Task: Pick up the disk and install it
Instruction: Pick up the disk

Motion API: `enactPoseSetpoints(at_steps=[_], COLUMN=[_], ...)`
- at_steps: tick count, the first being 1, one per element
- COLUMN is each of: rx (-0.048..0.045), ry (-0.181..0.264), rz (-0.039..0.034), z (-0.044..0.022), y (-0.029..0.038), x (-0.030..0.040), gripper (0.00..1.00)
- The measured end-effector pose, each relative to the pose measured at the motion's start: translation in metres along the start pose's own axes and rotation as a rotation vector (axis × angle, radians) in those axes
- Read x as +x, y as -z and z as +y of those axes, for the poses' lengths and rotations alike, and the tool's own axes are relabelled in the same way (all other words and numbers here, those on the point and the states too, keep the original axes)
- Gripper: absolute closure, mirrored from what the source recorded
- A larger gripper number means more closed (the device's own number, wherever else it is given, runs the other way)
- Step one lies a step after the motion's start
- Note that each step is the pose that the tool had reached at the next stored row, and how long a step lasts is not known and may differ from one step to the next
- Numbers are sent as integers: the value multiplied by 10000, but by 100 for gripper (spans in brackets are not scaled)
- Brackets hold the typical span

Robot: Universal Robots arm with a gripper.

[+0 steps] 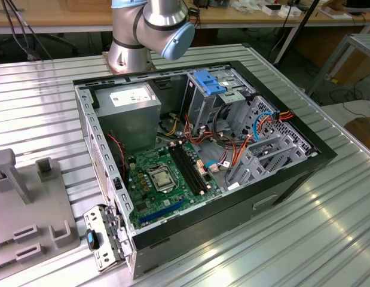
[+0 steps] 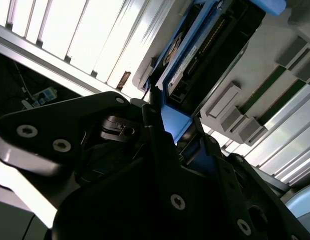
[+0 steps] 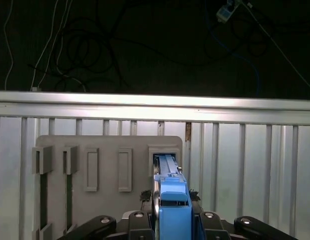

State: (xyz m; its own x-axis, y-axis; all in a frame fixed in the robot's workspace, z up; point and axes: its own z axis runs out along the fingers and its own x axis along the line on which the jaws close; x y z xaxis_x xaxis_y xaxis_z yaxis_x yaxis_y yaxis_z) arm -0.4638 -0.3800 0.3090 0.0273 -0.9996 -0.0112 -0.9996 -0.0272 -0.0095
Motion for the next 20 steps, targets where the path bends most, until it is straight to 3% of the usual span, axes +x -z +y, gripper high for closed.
enactPoseSetpoints(at_steps=[8, 16, 20], rx=[-3, -3, -1], ry=[0, 0, 0], rz=[2, 1, 1], z=[0, -1, -1], y=[13, 90, 164], x=[0, -1, -2], gripper=[63, 63, 63])
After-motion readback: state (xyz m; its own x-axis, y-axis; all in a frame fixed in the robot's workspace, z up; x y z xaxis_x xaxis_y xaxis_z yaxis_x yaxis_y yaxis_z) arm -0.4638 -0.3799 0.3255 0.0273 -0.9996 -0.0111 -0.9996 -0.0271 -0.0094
